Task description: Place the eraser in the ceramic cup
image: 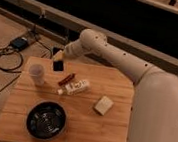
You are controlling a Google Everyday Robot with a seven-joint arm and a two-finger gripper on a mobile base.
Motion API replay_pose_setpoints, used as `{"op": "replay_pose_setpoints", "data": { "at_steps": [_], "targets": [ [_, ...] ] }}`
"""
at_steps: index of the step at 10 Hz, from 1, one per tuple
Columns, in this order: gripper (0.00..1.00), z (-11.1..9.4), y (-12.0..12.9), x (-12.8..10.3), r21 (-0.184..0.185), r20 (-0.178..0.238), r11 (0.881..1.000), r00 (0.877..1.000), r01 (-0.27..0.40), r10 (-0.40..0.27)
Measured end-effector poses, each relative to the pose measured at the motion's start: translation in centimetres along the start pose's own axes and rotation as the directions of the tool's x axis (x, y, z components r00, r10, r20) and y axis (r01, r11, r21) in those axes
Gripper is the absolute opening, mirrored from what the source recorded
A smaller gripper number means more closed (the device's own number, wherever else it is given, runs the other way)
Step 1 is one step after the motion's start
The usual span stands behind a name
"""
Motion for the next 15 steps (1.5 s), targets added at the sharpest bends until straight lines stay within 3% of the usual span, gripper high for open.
{"op": "replay_pose_setpoints", "data": {
  "at_steps": [3, 6, 10, 11, 15],
  "targets": [
    [0.0, 0.8, 1.1, -1.2, -0.096, 0.032, 0.995, 0.999, 0.033, -0.03],
    [0.0, 1.8, 2.8, -2.2, -0.169, 0.07, 0.976, 0.989, 0.138, -0.127],
    [0.0, 3.0, 5.0, -3.2, -0.231, 0.127, 0.932, 0.958, 0.28, -0.256],
    [0.0, 3.4, 5.5, -3.3, -0.242, 0.139, 0.916, 0.946, 0.321, -0.294],
    [0.0, 5.3, 6.2, -3.4, -0.28, 0.167, 0.879, 0.921, 0.387, -0.353]
  ]
}}
